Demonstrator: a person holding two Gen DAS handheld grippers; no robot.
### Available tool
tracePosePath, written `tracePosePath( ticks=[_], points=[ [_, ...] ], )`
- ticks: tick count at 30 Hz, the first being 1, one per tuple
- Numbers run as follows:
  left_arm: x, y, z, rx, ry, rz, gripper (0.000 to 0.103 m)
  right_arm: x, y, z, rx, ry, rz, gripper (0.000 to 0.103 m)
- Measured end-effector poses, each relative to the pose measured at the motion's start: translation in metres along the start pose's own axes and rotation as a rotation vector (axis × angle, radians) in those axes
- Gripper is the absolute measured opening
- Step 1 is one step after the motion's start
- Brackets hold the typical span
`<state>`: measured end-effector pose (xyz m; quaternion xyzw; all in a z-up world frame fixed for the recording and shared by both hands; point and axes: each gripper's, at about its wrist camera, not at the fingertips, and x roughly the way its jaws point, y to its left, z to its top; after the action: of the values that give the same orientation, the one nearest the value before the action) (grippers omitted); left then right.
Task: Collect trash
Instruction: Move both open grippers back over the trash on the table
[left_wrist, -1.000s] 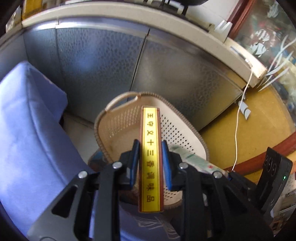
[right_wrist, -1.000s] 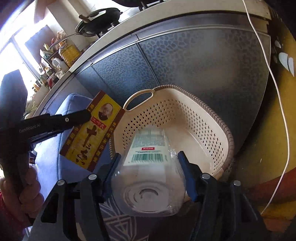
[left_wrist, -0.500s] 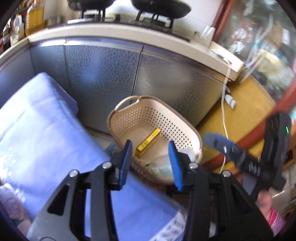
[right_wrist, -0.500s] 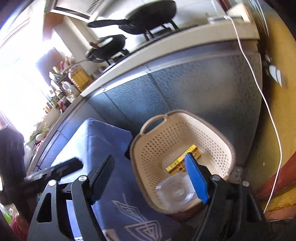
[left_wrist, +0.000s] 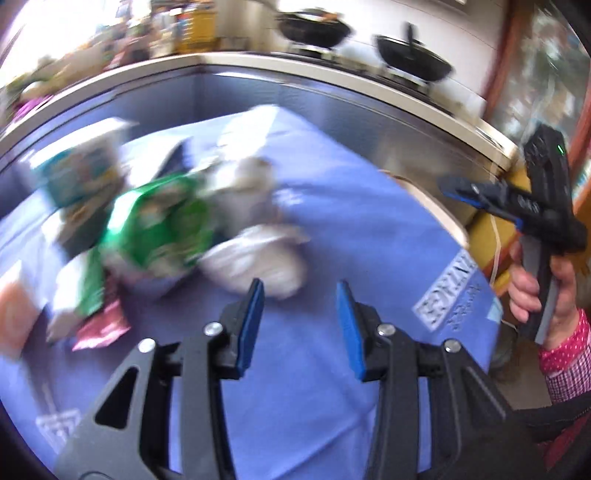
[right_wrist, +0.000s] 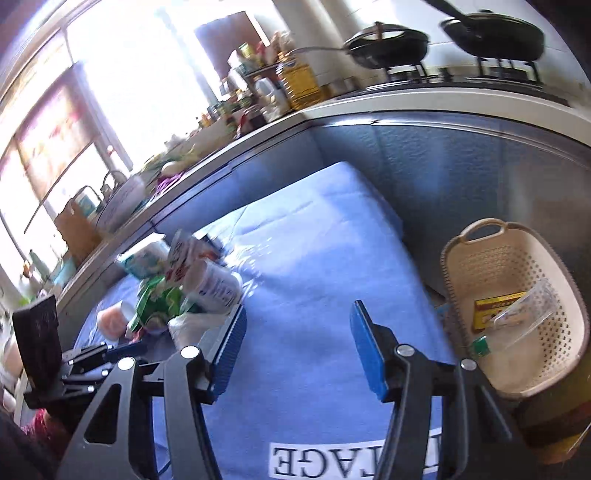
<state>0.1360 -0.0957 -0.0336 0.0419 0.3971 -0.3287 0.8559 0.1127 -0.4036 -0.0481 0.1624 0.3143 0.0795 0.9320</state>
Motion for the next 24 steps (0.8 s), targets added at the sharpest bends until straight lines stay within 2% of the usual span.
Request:
tracePosePath(
  ticks=[4,7,9,11,12,14,18,20,22,24],
  points=[
    [-0.034,0.058,-0.023,-0.130,-0.047,0.109,0.039,0.027,0.054,-0.017,-0.107,0.084,0.074,0.060],
    [-0.049,0.098,-0.033,-0.226,-0.043,0.193,0.056,0.046,0.089,-0.029,-0.155,0.140,0.116,0.064],
    [-0.059,0.122,-0.037,-0.276,-0.058,0.212,0.057,0.056,0.107,-0.033,-0.192,0.156,0.099,0.068],
    [-0.067,0.135,-0.039,-0.291,-0.077,0.251,0.065,0.061,0.124,-0.040,-0.229,0.163,0.087,0.070],
    [-0.069,0.139,-0.041,-0.286,-0.083,0.276,0.066,0.064,0.132,-0.043,-0.243,0.168,0.085,0.072],
    [-0.068,0.149,-0.044,-0.282,-0.076,0.290,0.066,0.070,0.142,-0.044,-0.262,0.178,0.070,0.072],
    [-0.053,0.162,-0.038,-0.290,-0.063,0.253,0.065,0.078,0.144,-0.044,-0.240,0.201,0.057,0.073],
    [-0.041,0.164,-0.035,-0.271,-0.046,0.256,0.054,0.080,0.141,-0.043,-0.209,0.215,0.067,0.073],
    [-0.030,0.166,-0.034,-0.270,-0.025,0.220,0.045,0.081,0.142,-0.043,-0.194,0.220,0.068,0.073],
    [-0.022,0.166,-0.032,-0.263,-0.015,0.187,0.020,0.081,0.142,-0.042,-0.187,0.223,0.059,0.073]
  ],
)
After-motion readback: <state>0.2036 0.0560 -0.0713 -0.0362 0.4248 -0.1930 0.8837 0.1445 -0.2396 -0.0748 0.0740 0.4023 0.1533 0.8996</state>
